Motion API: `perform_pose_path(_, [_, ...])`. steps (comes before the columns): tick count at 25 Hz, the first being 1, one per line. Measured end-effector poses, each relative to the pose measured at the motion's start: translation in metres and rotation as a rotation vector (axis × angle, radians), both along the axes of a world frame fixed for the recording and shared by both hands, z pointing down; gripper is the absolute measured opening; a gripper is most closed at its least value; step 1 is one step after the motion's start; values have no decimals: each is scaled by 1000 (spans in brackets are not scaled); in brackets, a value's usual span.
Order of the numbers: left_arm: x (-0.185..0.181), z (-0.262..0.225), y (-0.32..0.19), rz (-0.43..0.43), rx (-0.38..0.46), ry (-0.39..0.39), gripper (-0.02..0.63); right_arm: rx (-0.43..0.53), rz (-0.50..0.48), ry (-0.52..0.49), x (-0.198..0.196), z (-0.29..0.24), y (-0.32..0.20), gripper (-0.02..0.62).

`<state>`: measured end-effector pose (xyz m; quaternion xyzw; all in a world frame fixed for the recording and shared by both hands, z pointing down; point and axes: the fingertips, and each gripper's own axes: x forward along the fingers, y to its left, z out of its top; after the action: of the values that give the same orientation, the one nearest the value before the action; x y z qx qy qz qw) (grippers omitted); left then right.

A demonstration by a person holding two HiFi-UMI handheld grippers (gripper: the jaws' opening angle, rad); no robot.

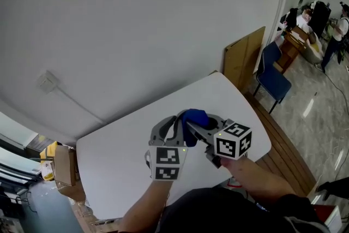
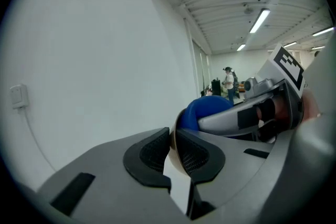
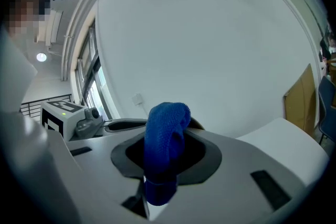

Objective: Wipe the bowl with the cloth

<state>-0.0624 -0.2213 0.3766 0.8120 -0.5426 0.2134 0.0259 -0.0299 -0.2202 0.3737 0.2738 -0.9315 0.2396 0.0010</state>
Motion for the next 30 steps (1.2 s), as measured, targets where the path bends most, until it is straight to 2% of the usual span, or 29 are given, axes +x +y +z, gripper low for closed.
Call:
perform_pose_path(7, [-33,-24,9,-12,49,42,40,45,-82,43,-40,-15,21,77])
perform_pose_path(15, [-53,-41,9,-36,81,109,44,71,-144,123,-71,-7,50,77])
perform_pose_path(21, [-60,-40,16,-42,75,133,43,133,-139,209,-62,-2,52,77])
perform_pose_path(24, [-65,-35,20,-43,68,119,41,154,-120,246,-54,0,49,77])
perform_pose_path(30, [-70,-22,38,-19,45,64,41,172,-38,235,-28,-11,36,77])
